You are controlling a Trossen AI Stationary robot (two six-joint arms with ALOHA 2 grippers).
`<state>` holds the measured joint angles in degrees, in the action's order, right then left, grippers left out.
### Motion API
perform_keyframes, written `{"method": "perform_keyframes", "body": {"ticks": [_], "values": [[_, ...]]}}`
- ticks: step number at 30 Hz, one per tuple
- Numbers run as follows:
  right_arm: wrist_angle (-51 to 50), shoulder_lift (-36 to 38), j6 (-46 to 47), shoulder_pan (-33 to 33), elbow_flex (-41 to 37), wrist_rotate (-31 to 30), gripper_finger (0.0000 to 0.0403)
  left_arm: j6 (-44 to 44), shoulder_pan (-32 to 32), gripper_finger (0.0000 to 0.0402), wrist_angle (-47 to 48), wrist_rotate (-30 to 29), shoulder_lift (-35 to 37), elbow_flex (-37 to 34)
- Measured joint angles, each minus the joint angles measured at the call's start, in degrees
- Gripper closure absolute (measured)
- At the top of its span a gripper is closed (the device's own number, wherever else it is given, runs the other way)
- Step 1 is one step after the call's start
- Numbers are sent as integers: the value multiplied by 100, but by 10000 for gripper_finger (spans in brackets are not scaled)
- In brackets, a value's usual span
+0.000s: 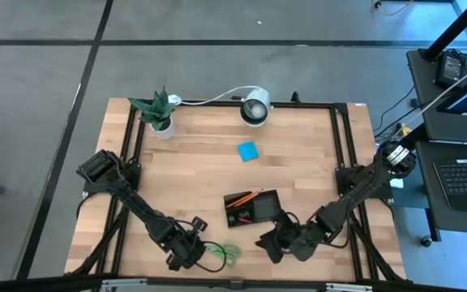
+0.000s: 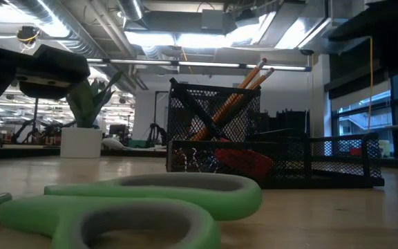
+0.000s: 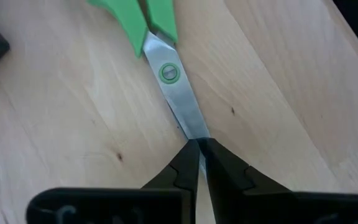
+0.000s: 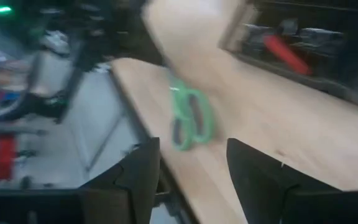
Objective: Pick and place office supplies into organizer
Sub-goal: Put the scissors into the desk organizer
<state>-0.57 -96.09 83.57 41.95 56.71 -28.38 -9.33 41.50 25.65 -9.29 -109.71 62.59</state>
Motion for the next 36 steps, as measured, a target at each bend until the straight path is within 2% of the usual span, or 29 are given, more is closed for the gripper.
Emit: {"method": "perform_keyframes", "body": {"ticks": [3, 7, 11, 17, 20, 27, 31, 36], "values": [[925, 0, -197, 1, -482, -62, 215, -35, 4, 382, -34, -83, 0, 0], [1469, -93, 43, 1, -831, -83, 212, -84, 6, 382, -70, -110, -7, -2], [1706, -434, 323, 38, -811, -48, 189, -91, 9, 382, -130, -184, -12, -4], [2074, -1091, 273, 94, -314, -44, 158, -97, 3, 382, -351, -287, -35, -17], [2060, -1497, 181, 108, 66, -46, 156, -97, 2, 382, -381, -320, -38, -20], [1468, -2361, 774, 86, 975, 106, 172, -207, 2, 382, -450, -365, -46, -26], [589, -2537, 786, -10, 1462, 627, 187, -209, 9, 382, -472, -360, -48, -28], [20, -2679, 767, -95, 1887, 658, 203, -335, 15, 382, -479, -370, -50, -28]]}}
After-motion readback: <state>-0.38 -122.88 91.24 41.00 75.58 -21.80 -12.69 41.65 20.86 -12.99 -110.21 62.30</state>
